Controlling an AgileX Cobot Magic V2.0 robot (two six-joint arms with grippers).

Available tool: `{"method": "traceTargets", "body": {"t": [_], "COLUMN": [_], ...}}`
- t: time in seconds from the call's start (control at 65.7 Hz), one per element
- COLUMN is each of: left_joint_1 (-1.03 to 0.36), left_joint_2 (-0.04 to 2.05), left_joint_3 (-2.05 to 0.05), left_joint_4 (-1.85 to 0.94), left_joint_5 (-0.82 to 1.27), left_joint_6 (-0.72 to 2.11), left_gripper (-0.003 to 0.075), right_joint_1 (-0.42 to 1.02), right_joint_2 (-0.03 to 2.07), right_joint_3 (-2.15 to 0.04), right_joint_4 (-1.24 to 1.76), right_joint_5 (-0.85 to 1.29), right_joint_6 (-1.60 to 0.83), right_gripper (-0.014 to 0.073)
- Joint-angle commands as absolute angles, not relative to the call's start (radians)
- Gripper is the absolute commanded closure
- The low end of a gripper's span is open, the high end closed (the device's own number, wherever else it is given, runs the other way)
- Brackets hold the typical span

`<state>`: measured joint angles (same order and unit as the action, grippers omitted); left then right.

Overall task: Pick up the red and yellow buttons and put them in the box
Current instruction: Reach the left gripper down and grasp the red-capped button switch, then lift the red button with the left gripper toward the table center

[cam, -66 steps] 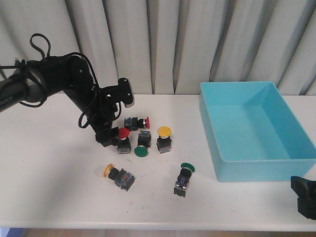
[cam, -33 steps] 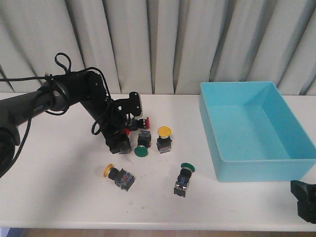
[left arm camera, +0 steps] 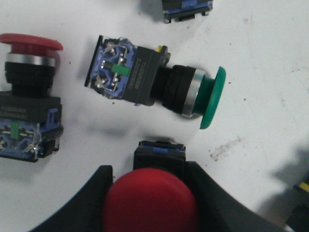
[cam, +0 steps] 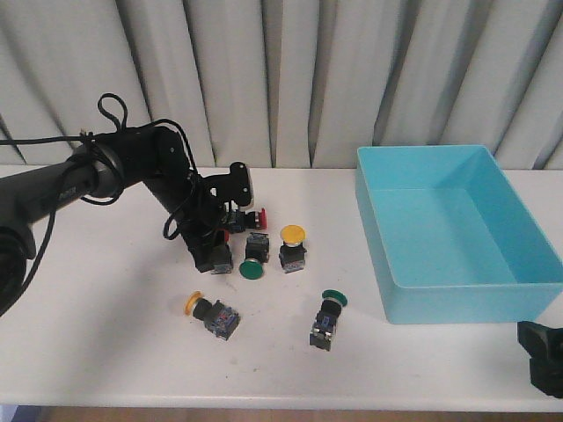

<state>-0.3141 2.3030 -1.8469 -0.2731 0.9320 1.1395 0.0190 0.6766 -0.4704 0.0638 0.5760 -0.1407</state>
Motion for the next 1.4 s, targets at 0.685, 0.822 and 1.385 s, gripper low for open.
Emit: {"method": "traceTargets", "body": {"t": [0.685,0.822,1.385], "left_joint_1": [-0.255,-0.289,-0.561], "left_joint_2": [1.738,1.599,1.436], "left_joint_3": [-1.652,-1.483,-1.036], "left_joint_4": [-0.403,-0.458,-0.758], "left_joint_5": [0.95,0.868,0.52], "left_joint_6": [0.67,0.728,1.116], "left_gripper": [0.0553,0.0553,0.0553], "right_joint_1": [0.014,0.014,0.014], "right_joint_2": [0.682,0.682,0.682], "right_joint_3": [-0.498,-0.498,-0.498], "right_joint_4": [0.061,0.062,0.062], "right_joint_5": [0.519,0.519,0.519], "right_joint_6": [-0.152,-0.152,-0.152], "right_gripper": [0.0014,0.0014,0.0014]}}
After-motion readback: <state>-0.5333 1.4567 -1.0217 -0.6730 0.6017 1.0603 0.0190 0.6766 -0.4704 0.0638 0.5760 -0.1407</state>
